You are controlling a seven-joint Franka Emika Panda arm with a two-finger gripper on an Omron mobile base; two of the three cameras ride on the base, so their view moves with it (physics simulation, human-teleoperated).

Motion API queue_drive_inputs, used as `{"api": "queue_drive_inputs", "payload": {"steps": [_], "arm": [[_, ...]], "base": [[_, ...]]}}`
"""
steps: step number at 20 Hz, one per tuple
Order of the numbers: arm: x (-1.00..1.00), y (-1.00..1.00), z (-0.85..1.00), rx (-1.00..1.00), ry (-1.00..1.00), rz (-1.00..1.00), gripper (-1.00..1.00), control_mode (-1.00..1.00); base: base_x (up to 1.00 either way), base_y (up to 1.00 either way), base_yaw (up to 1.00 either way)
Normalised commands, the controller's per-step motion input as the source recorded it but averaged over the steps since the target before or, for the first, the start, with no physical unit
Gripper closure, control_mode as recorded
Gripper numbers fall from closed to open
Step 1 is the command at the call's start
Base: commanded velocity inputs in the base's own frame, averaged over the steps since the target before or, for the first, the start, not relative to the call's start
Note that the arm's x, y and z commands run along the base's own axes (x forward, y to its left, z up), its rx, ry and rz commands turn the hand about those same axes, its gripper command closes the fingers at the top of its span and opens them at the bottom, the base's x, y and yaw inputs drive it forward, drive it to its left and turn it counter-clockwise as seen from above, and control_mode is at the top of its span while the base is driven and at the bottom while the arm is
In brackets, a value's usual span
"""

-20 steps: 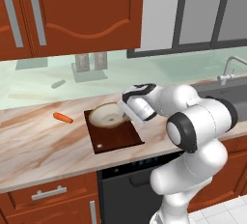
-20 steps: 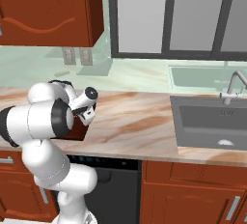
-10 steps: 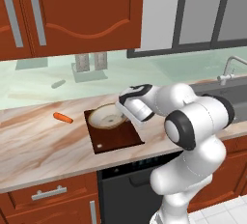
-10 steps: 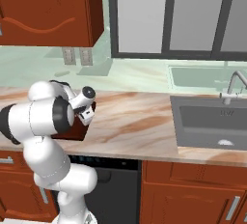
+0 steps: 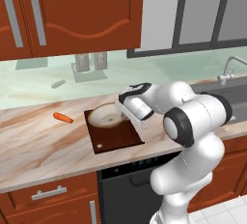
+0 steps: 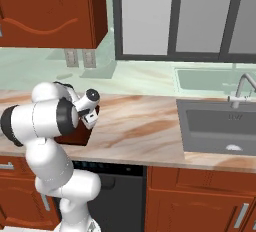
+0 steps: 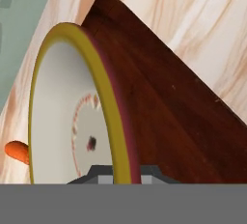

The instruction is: Place the two vegetables and bowl onto the tray for setting up a vegetable dip station.

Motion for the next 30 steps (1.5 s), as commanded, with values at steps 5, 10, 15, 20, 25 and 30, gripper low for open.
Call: {"api": "queue_drive_inputs", "payload": {"steps": [5, 10, 15, 20, 25, 30], "arm": [[0.11, 0.02, -0.01, 0.00, 0.00, -0.02, 1.00, -1.00], [0.09, 0.04, -0.04, 0.02, 0.00, -0.03, 1.00, -1.00], [0.03, 0.05, -0.09, 0.03, 0.01, -0.02, 1.00, -1.00], [0.00, 0.08, -0.11, 0.04, 0.02, -0.02, 1.00, -1.00], [0.00, 0.06, -0.12, 0.01, 0.01, -0.01, 1.00, -1.00], [0.02, 0.03, -0.09, 0.00, 0.01, 0.00, 1.00, -1.00]], "base": [[0.00, 0.00, 0.00], [0.00, 0.00, 0.00], [0.00, 0.00, 0.00], [0.00, 0.00, 0.00], [0.00, 0.00, 0.00], [0.00, 0.00, 0.00]]}}
